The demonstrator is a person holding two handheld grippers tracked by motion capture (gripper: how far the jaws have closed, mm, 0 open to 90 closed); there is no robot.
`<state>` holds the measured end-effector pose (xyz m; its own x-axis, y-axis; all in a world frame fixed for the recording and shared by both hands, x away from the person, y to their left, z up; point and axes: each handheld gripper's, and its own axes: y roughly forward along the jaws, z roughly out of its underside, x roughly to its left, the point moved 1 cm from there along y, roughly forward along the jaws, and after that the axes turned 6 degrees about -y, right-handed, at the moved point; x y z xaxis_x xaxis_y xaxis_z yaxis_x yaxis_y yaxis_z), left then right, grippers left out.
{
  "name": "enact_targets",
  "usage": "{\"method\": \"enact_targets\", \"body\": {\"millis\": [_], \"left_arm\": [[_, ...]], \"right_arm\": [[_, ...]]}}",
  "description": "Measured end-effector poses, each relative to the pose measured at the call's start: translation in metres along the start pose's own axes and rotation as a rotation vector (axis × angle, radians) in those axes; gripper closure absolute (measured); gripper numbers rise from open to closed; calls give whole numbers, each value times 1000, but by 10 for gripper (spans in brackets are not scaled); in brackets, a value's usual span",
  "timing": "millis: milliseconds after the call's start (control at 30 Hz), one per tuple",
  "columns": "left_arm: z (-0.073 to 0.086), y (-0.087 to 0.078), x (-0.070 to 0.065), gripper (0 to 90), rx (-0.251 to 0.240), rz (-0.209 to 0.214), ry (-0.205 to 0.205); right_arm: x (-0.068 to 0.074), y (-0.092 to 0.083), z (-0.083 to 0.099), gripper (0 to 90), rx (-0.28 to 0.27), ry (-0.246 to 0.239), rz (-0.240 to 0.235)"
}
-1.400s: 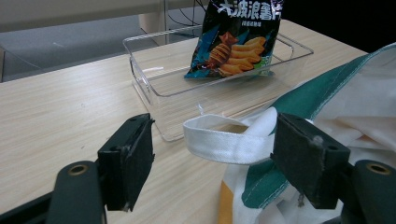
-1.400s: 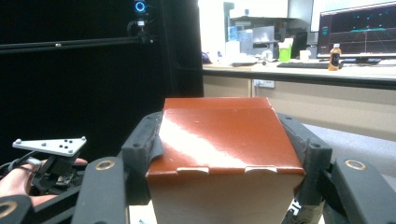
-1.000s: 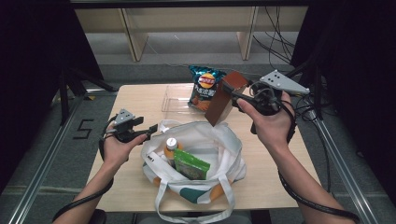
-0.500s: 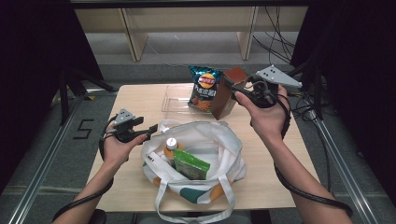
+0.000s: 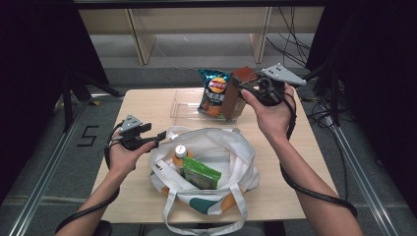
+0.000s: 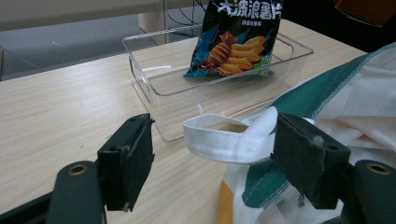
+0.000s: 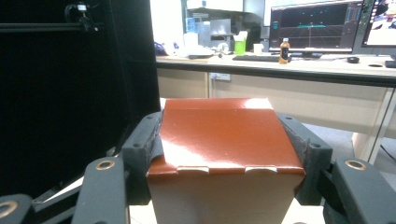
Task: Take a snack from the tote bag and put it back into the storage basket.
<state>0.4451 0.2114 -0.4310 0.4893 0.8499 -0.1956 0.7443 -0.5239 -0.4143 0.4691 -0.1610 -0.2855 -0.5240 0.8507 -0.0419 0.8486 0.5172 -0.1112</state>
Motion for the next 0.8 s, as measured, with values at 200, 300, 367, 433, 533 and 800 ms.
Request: {"method": "enact_targets", "body": {"millis": [200, 300, 367, 433, 533, 800], "left_arm": [[0, 0, 0, 281, 2, 1, 3], [0, 0, 0, 280, 0, 0, -1], [0, 0, 0, 281, 1, 0, -1], [0, 0, 0, 281, 1, 1, -1], [0, 1, 0, 280, 2, 1, 1], [1, 0, 1, 280, 1, 1, -1]], "right_arm": [[-2, 10, 0, 396, 6, -18, 23], [-2, 15, 3, 396, 15, -12, 35], [-1, 18, 5, 396, 20, -11, 43], [-2, 21, 6, 396, 20, -12, 49], [-2, 27, 9, 396, 28, -6, 64], [-2, 39, 17, 396, 55, -9, 97]]}}
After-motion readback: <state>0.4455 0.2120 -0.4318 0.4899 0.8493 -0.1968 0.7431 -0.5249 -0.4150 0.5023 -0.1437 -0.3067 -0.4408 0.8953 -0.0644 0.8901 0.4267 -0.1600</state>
